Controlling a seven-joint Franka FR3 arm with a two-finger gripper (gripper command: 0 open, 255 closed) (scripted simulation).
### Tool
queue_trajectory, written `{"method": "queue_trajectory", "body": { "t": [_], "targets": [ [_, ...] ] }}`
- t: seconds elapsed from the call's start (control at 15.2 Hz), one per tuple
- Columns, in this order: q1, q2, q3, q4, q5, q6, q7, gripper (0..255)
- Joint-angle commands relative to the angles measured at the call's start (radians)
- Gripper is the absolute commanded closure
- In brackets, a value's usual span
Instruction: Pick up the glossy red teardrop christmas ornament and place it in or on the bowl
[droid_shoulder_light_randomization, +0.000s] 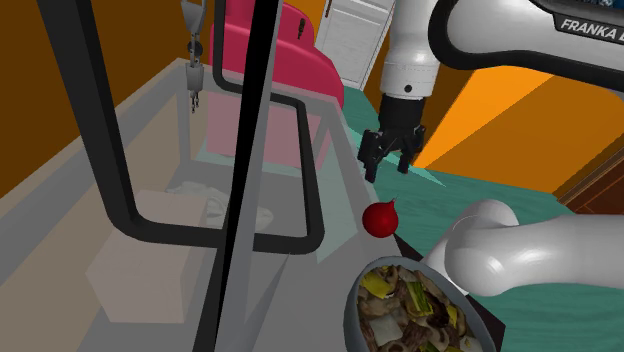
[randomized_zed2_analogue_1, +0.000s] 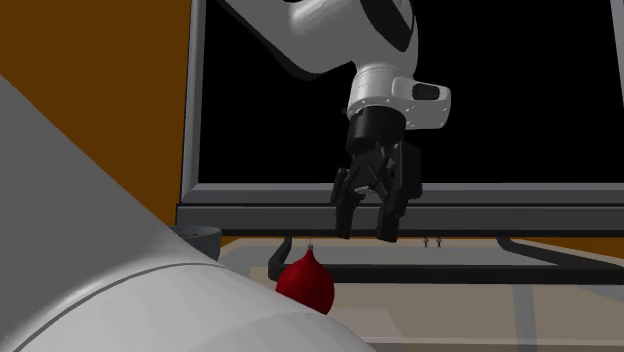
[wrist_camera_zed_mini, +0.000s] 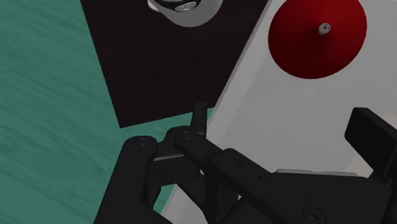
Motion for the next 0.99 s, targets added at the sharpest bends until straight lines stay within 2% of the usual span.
{"method": "queue_trajectory", "body": {
  "t": [0.0, 0.2, 0.66, 0.92],
  "targets": [
    [0.014, -0.004, 0.035, -0.017, 0.054, -0.030, 0.055, 0],
    [0.031, -0.002, 0.078, -0.033, 0.124, -0.061, 0.123, 0],
    [0.047, -0.055, 0.096, -0.145, 0.148, 0.000, 0.120, 0],
    [0.048, -0.059, 0.097, -0.154, 0.150, 0.005, 0.120, 0]
  ]
}}
